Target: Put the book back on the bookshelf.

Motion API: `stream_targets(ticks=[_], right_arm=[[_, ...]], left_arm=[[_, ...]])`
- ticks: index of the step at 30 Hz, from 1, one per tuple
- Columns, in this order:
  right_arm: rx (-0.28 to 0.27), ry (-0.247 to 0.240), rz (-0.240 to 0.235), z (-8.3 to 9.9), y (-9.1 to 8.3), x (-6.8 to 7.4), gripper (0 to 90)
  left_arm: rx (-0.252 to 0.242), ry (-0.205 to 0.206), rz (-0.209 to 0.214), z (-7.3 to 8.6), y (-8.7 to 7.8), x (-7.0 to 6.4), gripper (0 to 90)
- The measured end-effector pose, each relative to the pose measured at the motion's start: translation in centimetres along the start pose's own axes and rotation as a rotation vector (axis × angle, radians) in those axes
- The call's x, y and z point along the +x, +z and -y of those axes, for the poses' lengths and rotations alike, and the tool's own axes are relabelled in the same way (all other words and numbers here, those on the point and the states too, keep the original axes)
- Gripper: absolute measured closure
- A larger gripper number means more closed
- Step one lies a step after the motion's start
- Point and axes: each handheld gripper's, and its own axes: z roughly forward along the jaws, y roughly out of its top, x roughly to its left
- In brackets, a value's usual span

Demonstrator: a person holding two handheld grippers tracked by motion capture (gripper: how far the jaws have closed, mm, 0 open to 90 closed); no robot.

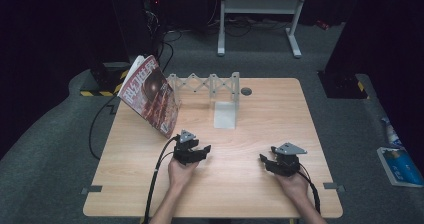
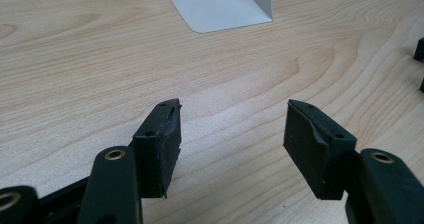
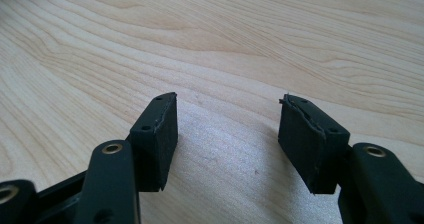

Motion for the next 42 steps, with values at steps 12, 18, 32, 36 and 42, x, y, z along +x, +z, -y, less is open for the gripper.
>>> stream_targets(ticks=[12, 18, 32, 36, 42], right_arm=[[0.000, 0.002, 0.000, 0.0, 0.0, 0.0, 40.7], [-0.001, 0.000, 0.001, 0.0, 0.0, 0.0, 40.6], [-0.001, 0.001, 0.001, 0.0, 0.0, 0.0, 40.6], [-0.001, 0.001, 0.001, 0.0, 0.0, 0.0, 40.5], [-0.001, 0.001, 0.002, 0.0, 0.0, 0.0, 40.2]], left_arm=[[0.013, 0.009, -0.038, 0.3, 0.7, 0.2, 39.9], [0.021, 0.043, -0.084, 0.5, 1.0, 0.1, 39.8], [0.015, 0.096, -0.131, 0.6, 1.4, -0.3, 37.7], [0.011, 0.118, -0.141, 0.8, 1.5, -0.5, 35.6], [0.008, 0.145, -0.155, 1.0, 1.6, -0.9, 32.3]])
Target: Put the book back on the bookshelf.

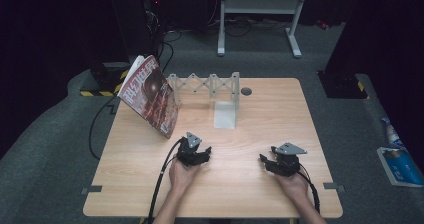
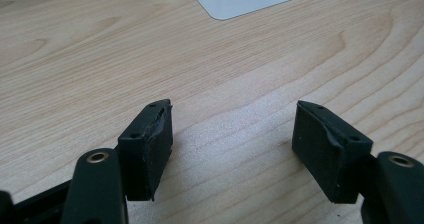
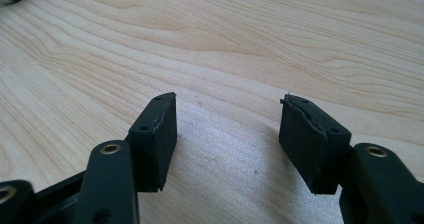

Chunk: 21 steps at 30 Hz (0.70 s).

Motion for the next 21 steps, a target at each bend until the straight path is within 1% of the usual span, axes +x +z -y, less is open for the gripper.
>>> stream_targets(ticks=[21], right_arm=[[0.002, 0.004, 0.003, -0.02, 0.02, 0.02, 39.5]], left_arm=[[-0.004, -0.004, 0.002, 0.12, -0.09, -0.09, 31.9]])
